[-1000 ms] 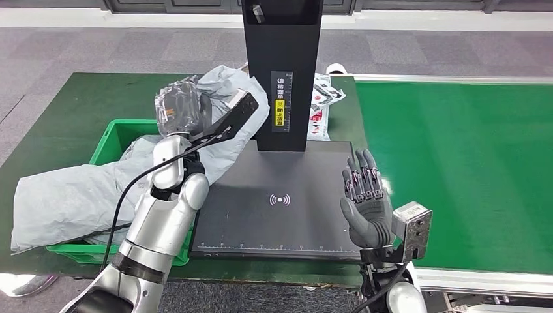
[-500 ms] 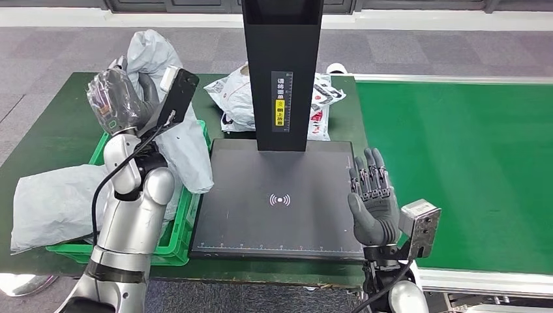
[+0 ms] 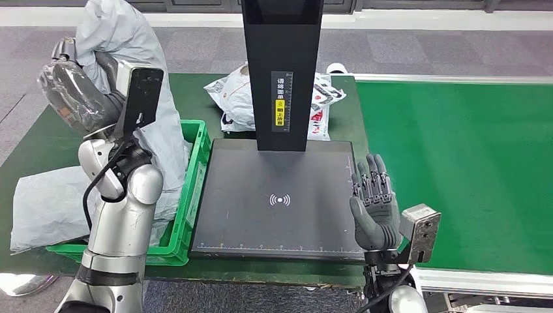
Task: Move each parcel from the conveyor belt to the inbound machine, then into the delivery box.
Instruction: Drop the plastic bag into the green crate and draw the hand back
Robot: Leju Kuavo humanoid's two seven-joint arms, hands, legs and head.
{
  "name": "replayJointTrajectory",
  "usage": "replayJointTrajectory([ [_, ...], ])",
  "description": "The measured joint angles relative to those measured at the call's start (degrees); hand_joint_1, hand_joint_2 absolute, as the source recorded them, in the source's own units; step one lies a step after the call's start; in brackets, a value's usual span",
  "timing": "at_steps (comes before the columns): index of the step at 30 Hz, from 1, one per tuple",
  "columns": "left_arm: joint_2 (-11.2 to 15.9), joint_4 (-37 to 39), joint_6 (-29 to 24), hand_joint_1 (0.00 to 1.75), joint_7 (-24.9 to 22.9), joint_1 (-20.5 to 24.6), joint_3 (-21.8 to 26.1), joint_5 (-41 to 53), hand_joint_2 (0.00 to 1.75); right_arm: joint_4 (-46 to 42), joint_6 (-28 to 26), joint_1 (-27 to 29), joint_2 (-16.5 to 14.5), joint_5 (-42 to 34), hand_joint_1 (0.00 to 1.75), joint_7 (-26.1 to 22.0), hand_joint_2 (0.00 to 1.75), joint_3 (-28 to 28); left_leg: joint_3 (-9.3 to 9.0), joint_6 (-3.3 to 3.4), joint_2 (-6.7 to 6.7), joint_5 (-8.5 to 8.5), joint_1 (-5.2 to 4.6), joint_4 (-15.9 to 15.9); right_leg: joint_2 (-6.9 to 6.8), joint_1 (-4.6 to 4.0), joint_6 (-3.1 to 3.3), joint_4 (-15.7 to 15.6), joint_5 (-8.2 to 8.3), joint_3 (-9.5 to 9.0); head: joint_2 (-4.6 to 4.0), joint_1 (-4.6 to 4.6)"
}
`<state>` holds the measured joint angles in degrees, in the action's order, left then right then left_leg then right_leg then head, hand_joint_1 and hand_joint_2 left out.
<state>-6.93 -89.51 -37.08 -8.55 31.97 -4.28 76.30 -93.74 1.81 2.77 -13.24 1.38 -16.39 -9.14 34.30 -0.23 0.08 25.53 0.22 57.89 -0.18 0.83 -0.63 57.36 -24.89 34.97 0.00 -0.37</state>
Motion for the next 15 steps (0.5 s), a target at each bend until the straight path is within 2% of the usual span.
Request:
replayJointTrajectory([
  [7, 0.7, -3.5, -2.7, 1.74, 3.6, -0.3, 0.3, -3.5, 1.75, 1.5, 0.1, 1.1, 0.1, -0.3, 0.0, -0.8, 1.75, 0.0, 0.0, 0.0, 0.01, 0.0, 0.0, 0.0, -0.02, 0.0, 0.0, 0.0, -0.01, -0.01, 0.0, 0.0],
  [11, 1.9, -3.5, -2.7, 0.03, 3.8, -0.3, 1.1, -4.8, 1.75, 1.9, 0.3, 1.6, 0.1, -0.4, 0.0, -0.8, 1.75, 0.0, 0.0, 0.0, 0.0, 0.0, 0.0, 0.0, 0.0, 0.0, 0.01, 0.0, 0.0, 0.0, 0.0, 0.0],
  [15, 3.2, -2.8, -2.7, 0.0, 3.1, -0.7, 1.4, -6.0, 1.75, 1.9, 0.4, 2.1, 0.1, -0.2, 0.0, -0.7, 1.75, 0.0, -0.01, -0.01, 0.0, 0.0, 0.0, 0.0, 0.0, 0.0, 0.01, 0.0, 0.0, 0.01, 0.0, 0.0],
])
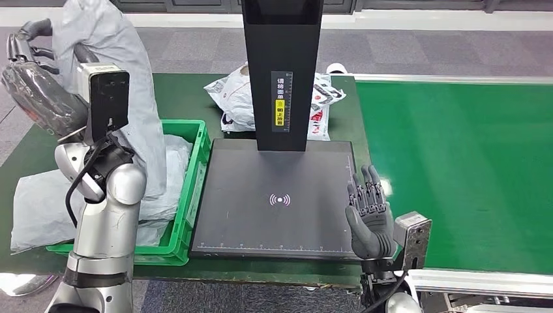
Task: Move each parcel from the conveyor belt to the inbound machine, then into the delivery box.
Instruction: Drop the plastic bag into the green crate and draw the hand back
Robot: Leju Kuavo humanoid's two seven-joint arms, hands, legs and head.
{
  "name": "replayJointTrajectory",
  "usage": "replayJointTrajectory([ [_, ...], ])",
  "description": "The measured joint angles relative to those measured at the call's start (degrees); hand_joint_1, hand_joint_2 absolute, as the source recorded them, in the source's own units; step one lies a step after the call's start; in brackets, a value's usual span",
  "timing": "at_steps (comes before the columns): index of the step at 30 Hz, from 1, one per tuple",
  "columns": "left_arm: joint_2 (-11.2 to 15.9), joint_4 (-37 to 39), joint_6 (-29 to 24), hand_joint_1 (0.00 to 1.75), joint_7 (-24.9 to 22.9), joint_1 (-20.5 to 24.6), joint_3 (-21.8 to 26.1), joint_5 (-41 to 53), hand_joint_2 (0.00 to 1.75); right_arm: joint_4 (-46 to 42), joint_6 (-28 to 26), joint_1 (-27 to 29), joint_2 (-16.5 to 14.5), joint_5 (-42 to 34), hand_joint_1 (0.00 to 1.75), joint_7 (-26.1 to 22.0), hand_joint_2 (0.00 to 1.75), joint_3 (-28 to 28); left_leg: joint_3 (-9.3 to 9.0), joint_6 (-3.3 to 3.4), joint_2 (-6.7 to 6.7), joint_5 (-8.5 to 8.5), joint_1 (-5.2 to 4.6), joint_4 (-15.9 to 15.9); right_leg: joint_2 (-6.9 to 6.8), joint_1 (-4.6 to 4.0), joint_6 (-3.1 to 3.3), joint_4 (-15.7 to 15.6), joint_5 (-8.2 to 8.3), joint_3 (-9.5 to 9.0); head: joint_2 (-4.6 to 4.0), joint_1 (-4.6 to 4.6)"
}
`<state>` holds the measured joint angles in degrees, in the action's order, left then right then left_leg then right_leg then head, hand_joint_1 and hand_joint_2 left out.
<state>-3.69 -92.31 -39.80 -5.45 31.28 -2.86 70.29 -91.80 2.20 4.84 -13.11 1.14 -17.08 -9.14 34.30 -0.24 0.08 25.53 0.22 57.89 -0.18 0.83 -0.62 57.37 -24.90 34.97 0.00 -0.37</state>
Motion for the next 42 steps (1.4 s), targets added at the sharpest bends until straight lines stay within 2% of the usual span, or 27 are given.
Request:
replayJointTrajectory([
  [9, 1.4, 0.4, 0.3, 0.0, -1.7, -0.8, 0.3, 0.2, 1.75, 0.0, 0.5, 0.7, 0.3, 0.1, 0.0, 0.1, 1.75, 0.0, 0.01, 0.0, 0.0, 0.0, -0.01, 0.0, -0.01, 0.01, 0.01, 0.0, -0.01, 0.0, 0.0, 0.0],
  [13, 1.5, 0.6, 2.4, 0.0, -4.1, -1.1, 0.7, 1.9, 0.0, 0.0, 0.5, 1.2, 0.4, 0.3, 0.0, 0.6, 1.75, 0.0, 0.0, 0.0, 0.0, 0.0, -0.01, 0.0, -0.01, 0.01, 0.01, 0.0, -0.01, 0.0, 0.0, 0.0],
  [19, 1.5, 1.9, 6.3, 0.0, -7.6, -1.2, 1.0, 5.0, 0.0, -0.2, 0.7, 1.8, 0.4, 1.1, 0.0, 1.3, 1.75, 0.0, -0.01, 0.0, 0.0, 0.0, 0.0, 0.0, 0.0, 0.0, 0.01, 0.0, 0.0, 0.0, 0.0, 0.0],
  [33, 1.5, 3.5, 7.5, 0.0, -8.6, -1.3, 1.0, 5.9, 0.0, -0.6, 0.9, 2.0, 0.4, 1.5, 0.0, 1.8, 1.75, 0.0, -0.01, 0.0, 0.0, 0.0, 0.0, 0.0, 0.0, 0.01, 0.01, 0.0, 0.0, 0.0, 0.0, 0.0],
  [37, 1.5, 3.5, 7.5, 0.0, -8.3, -1.4, 0.9, 4.9, 1.75, -0.8, 1.1, 2.1, 0.4, 2.1, 0.0, 2.1, 1.75, 0.0, -0.03, 0.0, 0.0, 0.0, 0.0, 0.0, 0.0, 0.0, 0.01, 0.0, 0.0, 0.0, 0.0, 0.0],
  [39, 1.2, 3.3, 7.1, 0.0, -5.0, -1.5, 0.6, -1.3, 1.75, -1.1, 1.4, 2.2, 0.4, 2.3, 0.0, 2.2, 1.75, 0.0, -0.04, -0.01, -0.02, 0.0, 0.0, 0.0, 0.0, 0.0, 0.01, 0.0, 0.0, 0.01, 0.0, 0.0],
  [42, 0.2, 2.3, 10.0, 0.0, 4.3, -1.9, -2.1, -19.0, 1.75, -1.7, 1.6, 2.8, 0.4, 2.5, 0.0, 2.1, 1.75, 0.1, -0.04, 0.0, 0.03, 0.0, -0.01, 0.0, -0.04, 0.01, 0.01, 0.0, -0.01, -0.01, 0.0, 0.0],
])
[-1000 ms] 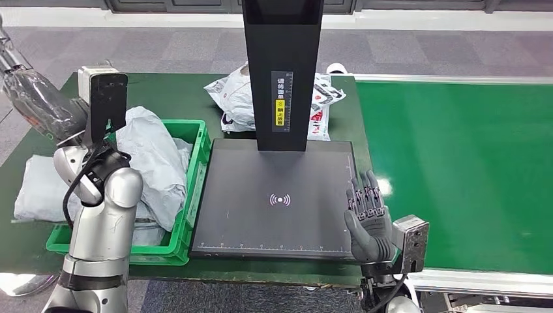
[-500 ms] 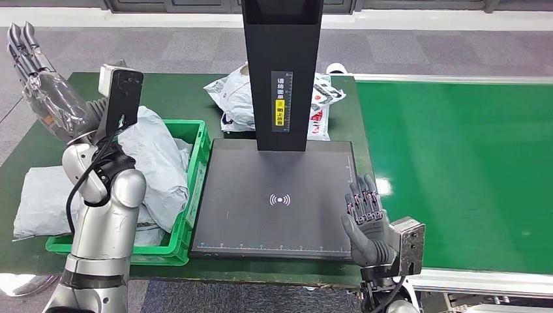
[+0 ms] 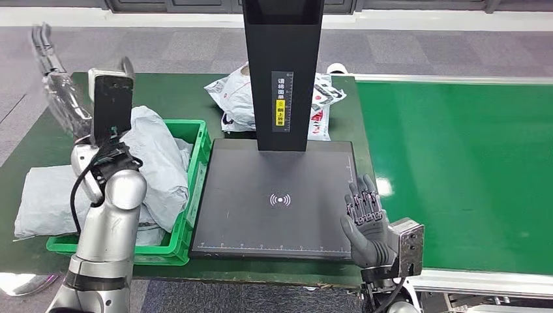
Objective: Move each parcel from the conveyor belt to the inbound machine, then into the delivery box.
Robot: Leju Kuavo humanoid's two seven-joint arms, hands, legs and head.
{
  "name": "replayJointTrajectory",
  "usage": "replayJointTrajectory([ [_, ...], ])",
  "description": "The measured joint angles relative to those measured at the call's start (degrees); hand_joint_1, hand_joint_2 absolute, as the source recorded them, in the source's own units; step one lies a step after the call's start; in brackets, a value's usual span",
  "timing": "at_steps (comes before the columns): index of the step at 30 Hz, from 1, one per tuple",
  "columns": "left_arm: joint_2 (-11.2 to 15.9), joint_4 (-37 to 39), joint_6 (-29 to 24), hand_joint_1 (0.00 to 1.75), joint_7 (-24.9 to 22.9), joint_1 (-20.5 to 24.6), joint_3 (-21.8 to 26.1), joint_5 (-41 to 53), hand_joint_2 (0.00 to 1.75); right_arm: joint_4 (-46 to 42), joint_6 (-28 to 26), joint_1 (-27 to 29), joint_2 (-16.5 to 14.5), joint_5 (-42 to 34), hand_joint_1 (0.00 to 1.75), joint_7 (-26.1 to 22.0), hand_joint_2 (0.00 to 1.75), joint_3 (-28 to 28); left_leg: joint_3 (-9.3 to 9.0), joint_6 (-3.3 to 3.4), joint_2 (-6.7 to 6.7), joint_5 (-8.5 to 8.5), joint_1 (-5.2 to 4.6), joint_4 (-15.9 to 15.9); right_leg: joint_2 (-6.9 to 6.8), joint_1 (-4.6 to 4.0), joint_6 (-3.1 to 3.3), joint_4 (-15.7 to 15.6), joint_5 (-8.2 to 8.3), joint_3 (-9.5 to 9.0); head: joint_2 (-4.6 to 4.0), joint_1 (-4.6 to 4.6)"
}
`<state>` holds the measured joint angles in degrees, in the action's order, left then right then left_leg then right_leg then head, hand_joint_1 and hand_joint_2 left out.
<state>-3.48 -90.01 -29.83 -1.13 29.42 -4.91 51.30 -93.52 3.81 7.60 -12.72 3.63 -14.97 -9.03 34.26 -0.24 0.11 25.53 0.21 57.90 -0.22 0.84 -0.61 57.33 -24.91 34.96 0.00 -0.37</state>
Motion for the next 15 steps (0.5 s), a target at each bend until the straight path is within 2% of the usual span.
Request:
replayJointTrajectory([
  [2, -1.0, -0.6, 3.7, 0.0, 4.9, -0.7, -3.0, -10.8, 1.75, -0.5, 0.2, 0.3, 0.0, 0.1, 0.0, -0.2, 1.75, 0.1, 0.01, 0.01, 0.03, 0.01, -0.01, 0.0, -0.03, 0.02, -0.01, 0.0, 0.0, -0.03, 0.0, 0.01],
  [6, -3.6, -0.3, 14.1, 0.0, 11.1, -4.0, -8.9, -32.9, 1.75, -0.9, 0.3, 0.4, 0.0, 0.1, 0.0, -0.4, 1.75, 0.4, -0.03, 0.06, -0.1, 0.13, -0.07, 0.0, 0.11, 0.08, -0.04, -0.1, -0.02, -0.04, 0.0, 0.01],
  [8, -5.2, 1.0, 17.6, 0.0, 13.7, -6.2, -11.4, -42.2, 1.75, -1.0, -0.2, 0.5, 0.0, -0.1, 0.0, -0.4, 1.75, 0.7, -0.04, 0.08, -0.12, 0.17, -0.08, 0.0, 0.15, 0.09, -0.08, -0.1, -0.04, -0.03, 0.0, 0.01],
  [11, -6.9, 4.8, 21.8, 0.0, 16.2, -8.7, -14.4, -52.3, 1.75, -1.5, -1.6, 0.9, 0.0, -0.6, 0.0, -0.3, 1.75, 1.0, -0.04, 0.06, -0.12, 0.19, -0.08, 0.0, 0.16, 0.08, -0.08, -0.1, -0.05, -0.03, 0.0, 0.02],
  [15, -8.9, 8.9, 26.4, 0.0, 17.2, -12.1, -17.5, -57.4, 1.75, -2.4, -3.3, 1.4, 0.1, -0.6, 0.0, 0.2, 1.75, 1.0, -0.03, 0.04, -0.13, 0.22, -0.07, 0.0, 0.18, 0.07, -0.08, -0.1, -0.06, -0.01, 0.0, 0.02],
])
